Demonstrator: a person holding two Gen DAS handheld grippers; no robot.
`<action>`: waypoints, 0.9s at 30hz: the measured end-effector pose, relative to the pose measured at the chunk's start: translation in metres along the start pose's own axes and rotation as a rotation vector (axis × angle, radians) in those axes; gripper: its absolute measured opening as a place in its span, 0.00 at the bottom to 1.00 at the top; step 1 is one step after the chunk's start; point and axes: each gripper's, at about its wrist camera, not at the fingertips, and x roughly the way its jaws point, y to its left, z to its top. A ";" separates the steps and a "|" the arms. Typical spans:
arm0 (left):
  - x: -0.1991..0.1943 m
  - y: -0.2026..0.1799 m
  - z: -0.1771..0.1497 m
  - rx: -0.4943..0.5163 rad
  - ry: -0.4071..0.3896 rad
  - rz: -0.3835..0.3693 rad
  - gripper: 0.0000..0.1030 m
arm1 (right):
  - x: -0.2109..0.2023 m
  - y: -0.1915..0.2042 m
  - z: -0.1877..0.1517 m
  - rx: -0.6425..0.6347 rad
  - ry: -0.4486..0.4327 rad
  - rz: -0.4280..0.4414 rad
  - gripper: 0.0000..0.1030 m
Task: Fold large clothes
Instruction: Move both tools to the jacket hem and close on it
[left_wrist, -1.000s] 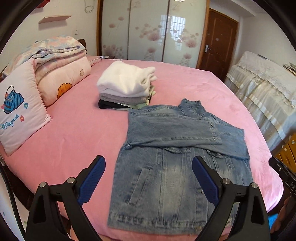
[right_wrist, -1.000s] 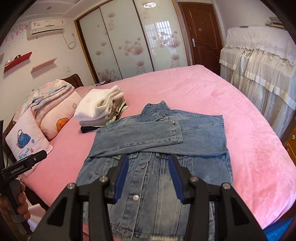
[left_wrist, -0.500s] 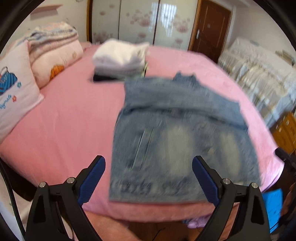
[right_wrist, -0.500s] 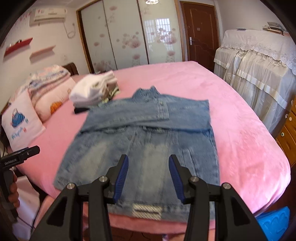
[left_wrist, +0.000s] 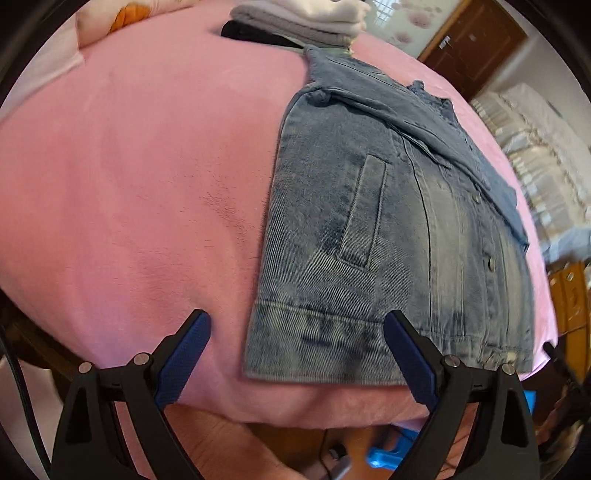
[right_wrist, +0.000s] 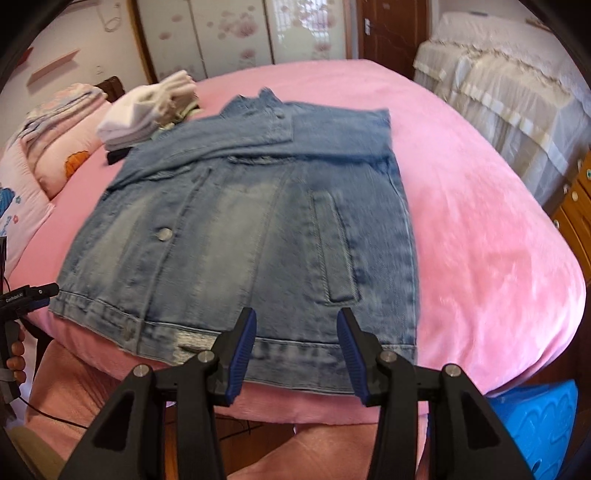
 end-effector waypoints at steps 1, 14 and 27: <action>0.005 0.003 0.001 -0.008 -0.001 -0.010 0.91 | 0.001 -0.002 0.000 0.004 0.006 -0.001 0.44; 0.017 0.010 0.003 0.011 0.023 -0.156 0.57 | 0.020 -0.047 -0.009 0.145 0.065 0.044 0.44; 0.025 0.010 0.000 0.004 0.059 -0.199 0.69 | 0.020 -0.069 -0.012 0.218 0.061 0.146 0.44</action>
